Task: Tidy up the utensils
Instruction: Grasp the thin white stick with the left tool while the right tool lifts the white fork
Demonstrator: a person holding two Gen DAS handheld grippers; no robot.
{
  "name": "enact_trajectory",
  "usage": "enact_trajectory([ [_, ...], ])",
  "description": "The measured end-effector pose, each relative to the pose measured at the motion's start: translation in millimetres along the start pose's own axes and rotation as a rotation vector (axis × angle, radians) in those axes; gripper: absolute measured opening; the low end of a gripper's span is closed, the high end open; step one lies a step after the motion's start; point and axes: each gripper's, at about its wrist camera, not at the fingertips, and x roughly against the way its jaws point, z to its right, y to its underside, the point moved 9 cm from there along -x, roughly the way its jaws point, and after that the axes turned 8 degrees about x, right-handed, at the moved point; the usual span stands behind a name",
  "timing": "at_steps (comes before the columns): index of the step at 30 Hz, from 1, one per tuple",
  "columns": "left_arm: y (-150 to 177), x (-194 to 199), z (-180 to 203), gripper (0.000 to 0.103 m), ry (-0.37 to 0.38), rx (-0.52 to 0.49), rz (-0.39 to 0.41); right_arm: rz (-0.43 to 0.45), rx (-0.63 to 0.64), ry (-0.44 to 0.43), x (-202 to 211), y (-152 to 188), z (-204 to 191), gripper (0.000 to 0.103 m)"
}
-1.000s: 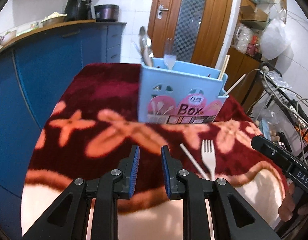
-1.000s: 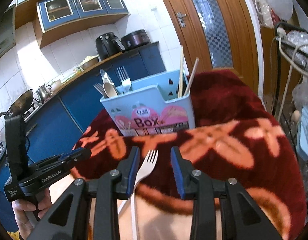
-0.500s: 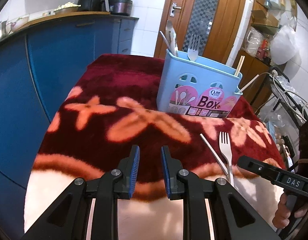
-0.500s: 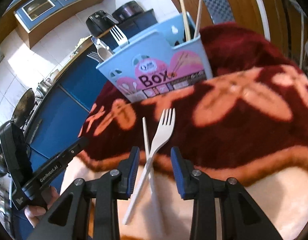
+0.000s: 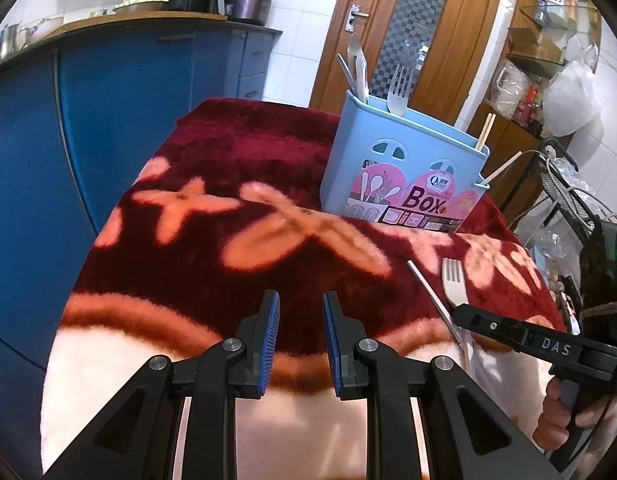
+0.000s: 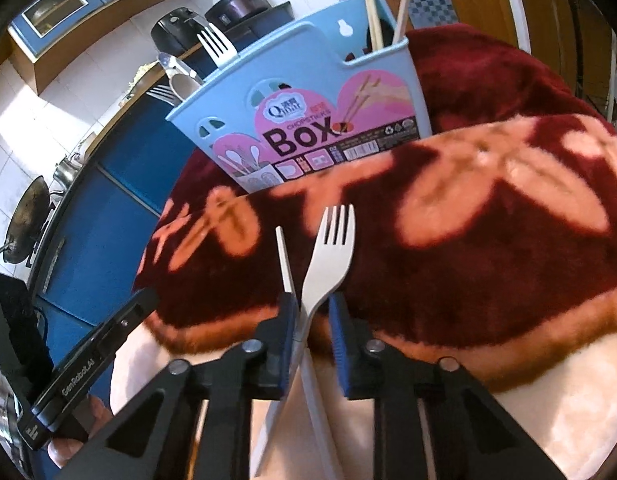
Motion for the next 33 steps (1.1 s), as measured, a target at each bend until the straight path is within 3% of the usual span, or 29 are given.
enact_trajectory([
  [4,2.5,-0.2,4.1,0.022,0.003,-0.01,-0.005,0.018,0.008,-0.02,4.3,-1.7,-2.1,0.007],
  [13,13.1,0.1,30.7,0.022,0.057,-0.043,-0.054,0.108,0.054,-0.073,43.5,-6.4,-11.8,0.007],
  [23,31.1,-2.3,71.9,0.022,0.11,-0.069,-0.144,0.214,0.122,0.011,82.7,-7.9,-3.0,0.007],
  [33,45.3,-16.0,109.6,0.022,0.118,-0.083,-0.254,0.241,0.09,-0.028,94.9,2.8,19.3,0.007],
])
